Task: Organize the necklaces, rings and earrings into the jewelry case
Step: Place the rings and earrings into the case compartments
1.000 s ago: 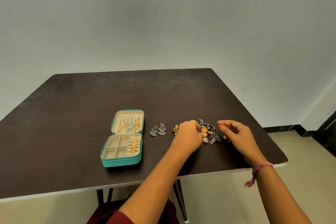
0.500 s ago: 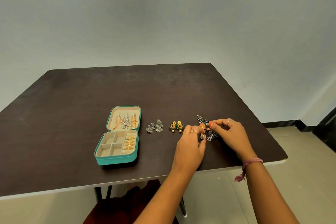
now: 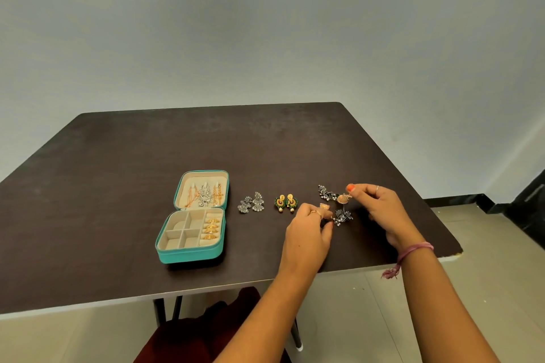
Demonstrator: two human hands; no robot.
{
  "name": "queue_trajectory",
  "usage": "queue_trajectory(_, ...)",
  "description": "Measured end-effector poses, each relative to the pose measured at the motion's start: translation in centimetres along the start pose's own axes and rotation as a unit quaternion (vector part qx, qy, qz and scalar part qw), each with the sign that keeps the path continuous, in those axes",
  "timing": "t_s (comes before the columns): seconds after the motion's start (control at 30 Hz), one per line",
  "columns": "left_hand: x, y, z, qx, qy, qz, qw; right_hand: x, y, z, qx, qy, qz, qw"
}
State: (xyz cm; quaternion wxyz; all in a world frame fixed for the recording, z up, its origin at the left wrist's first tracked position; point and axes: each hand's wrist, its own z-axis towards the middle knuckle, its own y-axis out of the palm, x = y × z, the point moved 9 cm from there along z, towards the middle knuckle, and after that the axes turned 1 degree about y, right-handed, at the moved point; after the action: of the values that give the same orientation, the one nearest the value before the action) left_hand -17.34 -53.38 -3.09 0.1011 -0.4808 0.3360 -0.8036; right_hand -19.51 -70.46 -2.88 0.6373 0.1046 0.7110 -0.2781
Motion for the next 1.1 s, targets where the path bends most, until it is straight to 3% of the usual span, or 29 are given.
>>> queue_trajectory(0.17,0.1,0.6,0.3,-0.033,0.002,0.037,0.999,0.4,-0.3,-0.2,-0.019,0.025,0.030,0.999)
queue_trajectory(0.37,0.9,0.9,0.9,-0.044,0.021,0.116,0.992,0.6,-1.1,-1.1,0.015,0.000,0.111,0.994)
queue_trajectory(0.53,0.5,1.2,1.8,-0.072,0.021,0.100,0.992,1.7,-1.9,-1.3,0.030,0.011,0.228,0.973)
queue_trajectory(0.77,0.4,0.6,2.3,-0.076,0.010,0.066,0.995,1.4,-1.8,-1.4,0.021,0.012,0.294,0.956)
queue_trajectory(0.97,0.8,0.7,2.0,-0.076,0.037,0.063,0.994,1.5,-1.8,-1.6,0.037,0.006,0.229,0.973)
queue_trajectory(1.1,0.8,1.0,2.4,-0.092,0.045,0.092,0.990,1.4,-2.0,-1.6,0.046,0.001,0.248,0.968)
